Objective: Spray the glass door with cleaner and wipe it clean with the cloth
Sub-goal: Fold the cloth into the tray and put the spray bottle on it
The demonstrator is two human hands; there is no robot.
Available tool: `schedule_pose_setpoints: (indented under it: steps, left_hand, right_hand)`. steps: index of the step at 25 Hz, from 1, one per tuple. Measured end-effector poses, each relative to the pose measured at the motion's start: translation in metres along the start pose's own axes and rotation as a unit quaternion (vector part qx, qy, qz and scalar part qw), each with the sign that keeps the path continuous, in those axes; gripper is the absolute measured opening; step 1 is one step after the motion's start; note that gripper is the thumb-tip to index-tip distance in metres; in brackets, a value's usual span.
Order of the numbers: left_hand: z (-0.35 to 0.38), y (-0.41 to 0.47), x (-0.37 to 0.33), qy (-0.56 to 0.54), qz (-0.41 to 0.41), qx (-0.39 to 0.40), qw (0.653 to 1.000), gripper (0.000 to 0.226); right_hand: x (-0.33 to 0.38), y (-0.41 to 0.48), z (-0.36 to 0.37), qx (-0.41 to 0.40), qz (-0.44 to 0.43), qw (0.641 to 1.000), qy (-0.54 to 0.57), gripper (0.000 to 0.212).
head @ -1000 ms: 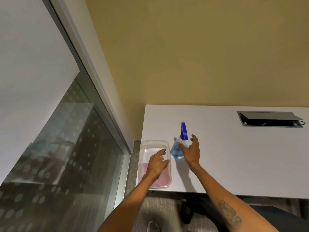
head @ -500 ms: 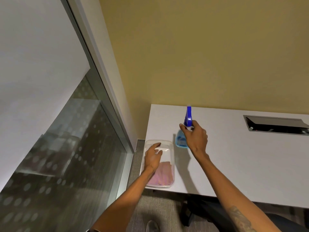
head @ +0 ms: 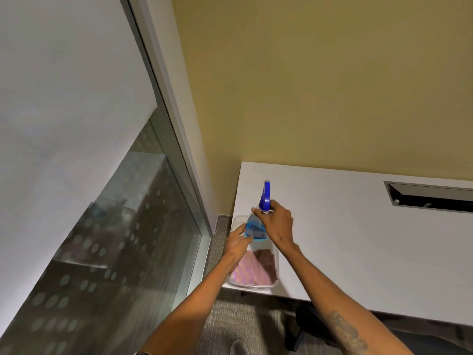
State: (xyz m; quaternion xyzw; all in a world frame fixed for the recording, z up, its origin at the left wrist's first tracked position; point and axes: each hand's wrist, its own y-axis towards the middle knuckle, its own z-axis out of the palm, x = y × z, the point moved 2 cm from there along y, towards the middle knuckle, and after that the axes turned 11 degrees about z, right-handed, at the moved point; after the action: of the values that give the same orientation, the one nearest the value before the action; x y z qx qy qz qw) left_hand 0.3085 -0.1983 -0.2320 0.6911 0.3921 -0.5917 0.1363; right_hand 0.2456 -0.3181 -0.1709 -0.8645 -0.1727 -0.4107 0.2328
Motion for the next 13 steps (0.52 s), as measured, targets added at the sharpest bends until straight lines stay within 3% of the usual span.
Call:
schedule_pose_setpoints:
  steps: [7,13]
  left_hand:
    - [-0.001,0.007,0.014,-0.024,-0.055,0.049,0.997,0.06]
    - [-0.004,0.011,0.011,0.0,-0.055,0.071,0.996,0.058]
  right_hand:
    - [-0.025,0.001,0.04,0.039,0.04,0.998,-0.011,0.041]
    - [-0.025,0.007,0.046,0.039,0.058,0.998,0.006,0.04]
